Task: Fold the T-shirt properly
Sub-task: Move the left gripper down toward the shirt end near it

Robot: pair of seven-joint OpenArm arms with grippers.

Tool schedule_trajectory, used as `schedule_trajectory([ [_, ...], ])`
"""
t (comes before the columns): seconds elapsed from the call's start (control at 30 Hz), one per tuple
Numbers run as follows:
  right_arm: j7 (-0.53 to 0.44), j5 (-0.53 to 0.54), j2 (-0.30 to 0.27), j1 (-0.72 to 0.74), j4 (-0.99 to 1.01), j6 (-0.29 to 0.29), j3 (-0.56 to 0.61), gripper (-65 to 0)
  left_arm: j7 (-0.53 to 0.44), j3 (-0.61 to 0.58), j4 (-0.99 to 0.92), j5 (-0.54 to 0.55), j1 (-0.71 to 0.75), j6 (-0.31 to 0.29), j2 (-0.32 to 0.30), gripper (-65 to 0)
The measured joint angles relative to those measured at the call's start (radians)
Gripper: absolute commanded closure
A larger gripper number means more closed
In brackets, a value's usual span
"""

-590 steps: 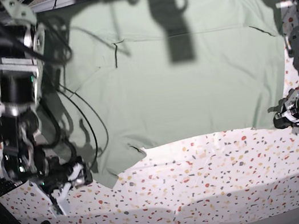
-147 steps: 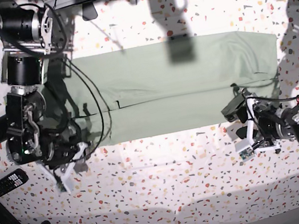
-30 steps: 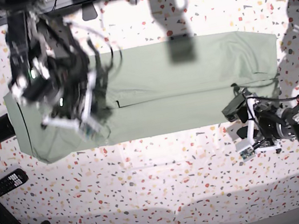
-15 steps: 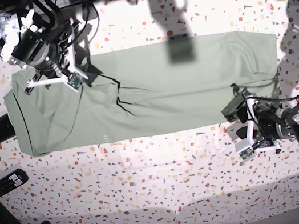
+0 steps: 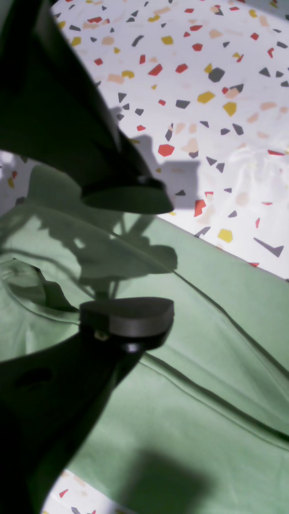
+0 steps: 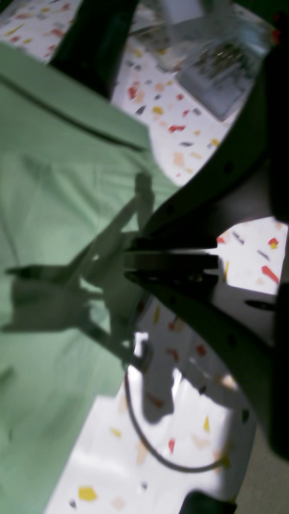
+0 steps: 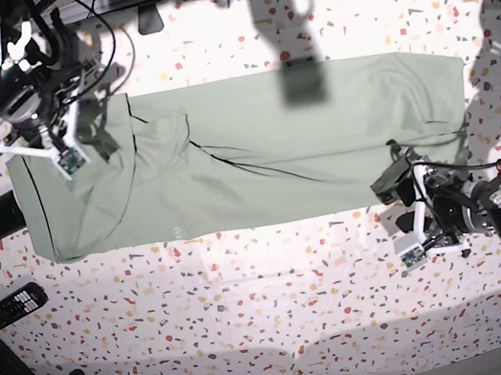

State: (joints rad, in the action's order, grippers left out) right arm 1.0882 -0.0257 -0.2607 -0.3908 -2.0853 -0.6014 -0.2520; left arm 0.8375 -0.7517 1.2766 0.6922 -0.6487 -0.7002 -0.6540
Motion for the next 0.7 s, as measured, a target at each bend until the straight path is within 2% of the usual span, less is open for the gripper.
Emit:
schedule_trajectory([
  [0.2,0.002,0.002,0.000,0.000,0.005,0.001,-0.005,0.0,-0.005,0.000,0.000,-0.009,0.000,0.000,0.000,-30.7],
  [0.3,0.002,0.003,0.003,0.000,0.031,0.001,-0.005,0.0,0.002,0.000,0.000,-0.109,0.000,0.000,0.000,-30.7],
  [0.37,0.004,0.015,0.011,0.000,0.032,0.003,-0.006,0.0,0.051,0.000,0.000,-0.175,0.000,-0.001,0.000,-30.7],
  [0.43,0.005,0.093,0.012,0.000,0.033,0.006,-0.005,0.0,0.052,0.000,0.000,-0.219,0.003,0.000,-0.003,-30.7],
  [0.57,0.010,0.216,0.011,0.000,0.033,0.007,-0.005,-21.3,0.005,0.000,0.000,-0.271,0.012,0.000,-0.002,-30.7],
  [0.6,0.010,0.245,0.011,0.000,0.033,0.008,-0.005,-24.0,-0.021,0.000,0.000,-0.270,0.012,-0.003,0.001,-30.7],
  [0.7,0.012,0.336,0.012,0.000,0.033,0.008,-0.005,-24.6,-0.037,0.000,0.000,-0.279,0.011,-0.001,0.015,-30.7],
])
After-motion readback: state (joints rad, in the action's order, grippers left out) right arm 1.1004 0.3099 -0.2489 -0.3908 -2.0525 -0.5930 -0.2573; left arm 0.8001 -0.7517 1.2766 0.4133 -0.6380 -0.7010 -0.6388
